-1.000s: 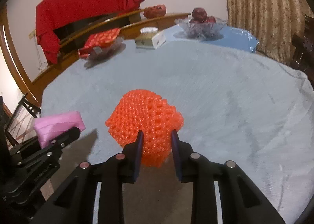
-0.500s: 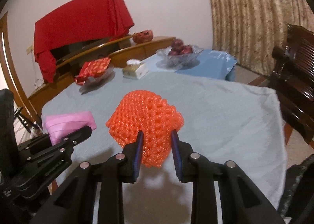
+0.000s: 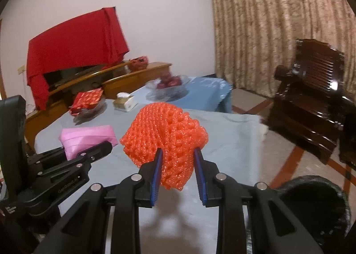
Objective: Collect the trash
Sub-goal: 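Carry the mask and foam net over the trash bin with both tools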
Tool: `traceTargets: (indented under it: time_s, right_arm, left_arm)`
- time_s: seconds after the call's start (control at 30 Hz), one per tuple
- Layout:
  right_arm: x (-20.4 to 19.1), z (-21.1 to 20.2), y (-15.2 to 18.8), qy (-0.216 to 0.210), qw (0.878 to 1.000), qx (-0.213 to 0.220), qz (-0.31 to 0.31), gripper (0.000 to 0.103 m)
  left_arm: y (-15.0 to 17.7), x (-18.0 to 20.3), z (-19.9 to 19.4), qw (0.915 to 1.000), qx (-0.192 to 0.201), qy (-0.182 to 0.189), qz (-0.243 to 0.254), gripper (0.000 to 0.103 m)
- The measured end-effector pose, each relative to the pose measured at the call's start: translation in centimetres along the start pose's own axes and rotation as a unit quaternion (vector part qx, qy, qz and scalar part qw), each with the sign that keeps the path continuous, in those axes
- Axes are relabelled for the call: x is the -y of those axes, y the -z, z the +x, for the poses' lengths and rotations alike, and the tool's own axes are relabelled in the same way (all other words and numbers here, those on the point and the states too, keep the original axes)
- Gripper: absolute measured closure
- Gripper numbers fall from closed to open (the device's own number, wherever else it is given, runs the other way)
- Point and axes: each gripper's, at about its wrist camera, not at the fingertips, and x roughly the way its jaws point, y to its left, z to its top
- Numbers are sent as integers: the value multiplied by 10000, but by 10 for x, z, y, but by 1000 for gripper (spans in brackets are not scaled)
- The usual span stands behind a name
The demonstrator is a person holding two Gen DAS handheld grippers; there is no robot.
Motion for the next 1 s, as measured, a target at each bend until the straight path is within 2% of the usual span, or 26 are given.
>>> traceTargets:
  time_s: [0.37, 0.63, 1.0]
  right_arm:
    - [87, -70, 21, 898, 9950, 220, 389, 75]
    - [143, -105, 53, 1536, 9857, 68, 686, 75]
    - [199, -125, 95, 2122, 9703, -183, 1144, 75]
  left_arm:
    - [4, 89, 17, 9950, -106, 878, 470, 90]
    - [23, 153, 36, 9850, -341, 1508, 764, 90]
    - [50, 224, 68, 9698, -633, 2063, 1136, 90]
